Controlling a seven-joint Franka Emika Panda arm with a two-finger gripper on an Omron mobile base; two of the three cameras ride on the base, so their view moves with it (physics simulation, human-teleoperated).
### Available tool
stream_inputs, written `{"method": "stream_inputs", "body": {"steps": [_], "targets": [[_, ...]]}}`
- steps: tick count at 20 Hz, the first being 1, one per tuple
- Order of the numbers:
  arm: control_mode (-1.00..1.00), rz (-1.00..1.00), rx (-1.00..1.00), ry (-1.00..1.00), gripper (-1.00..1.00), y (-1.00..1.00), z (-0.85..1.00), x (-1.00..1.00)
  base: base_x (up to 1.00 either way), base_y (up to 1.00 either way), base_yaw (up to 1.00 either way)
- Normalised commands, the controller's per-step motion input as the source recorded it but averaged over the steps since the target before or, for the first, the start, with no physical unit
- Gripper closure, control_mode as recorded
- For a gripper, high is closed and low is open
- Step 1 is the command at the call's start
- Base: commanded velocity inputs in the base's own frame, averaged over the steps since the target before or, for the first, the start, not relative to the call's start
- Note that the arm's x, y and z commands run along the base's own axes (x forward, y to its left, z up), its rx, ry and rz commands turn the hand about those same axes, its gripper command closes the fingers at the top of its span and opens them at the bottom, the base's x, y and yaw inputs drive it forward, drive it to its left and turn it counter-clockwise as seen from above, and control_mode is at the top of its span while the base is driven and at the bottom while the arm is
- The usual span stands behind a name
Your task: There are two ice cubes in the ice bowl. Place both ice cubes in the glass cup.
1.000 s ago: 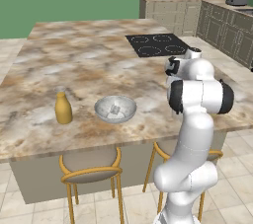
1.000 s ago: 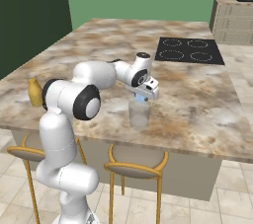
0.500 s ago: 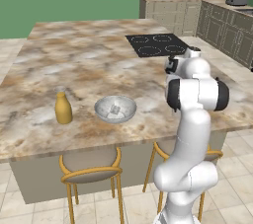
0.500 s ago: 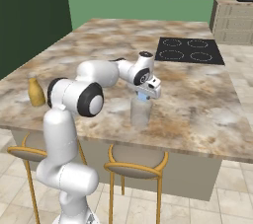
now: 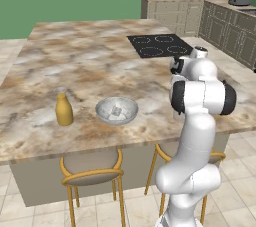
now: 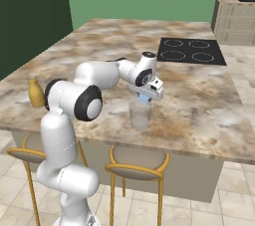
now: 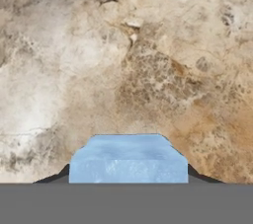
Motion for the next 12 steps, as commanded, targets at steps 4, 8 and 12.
{"method": "stream_inputs", "body": {"steps": [4, 8, 12], "targets": [[-1.00, 0.00, 0.00, -0.05, 1.00, -0.01, 0.02, -0.22, 0.00, 0.00, 0.00], [-1.00, 0.00, 0.00, -0.07, 1.00, 0.03, 0.04, -0.16, 0.00, 0.00, 0.00], [-1.00, 0.00, 0.00, -0.07, 1.00, 0.04, -0.01, -0.16, 0.00, 0.00, 0.00]]}}
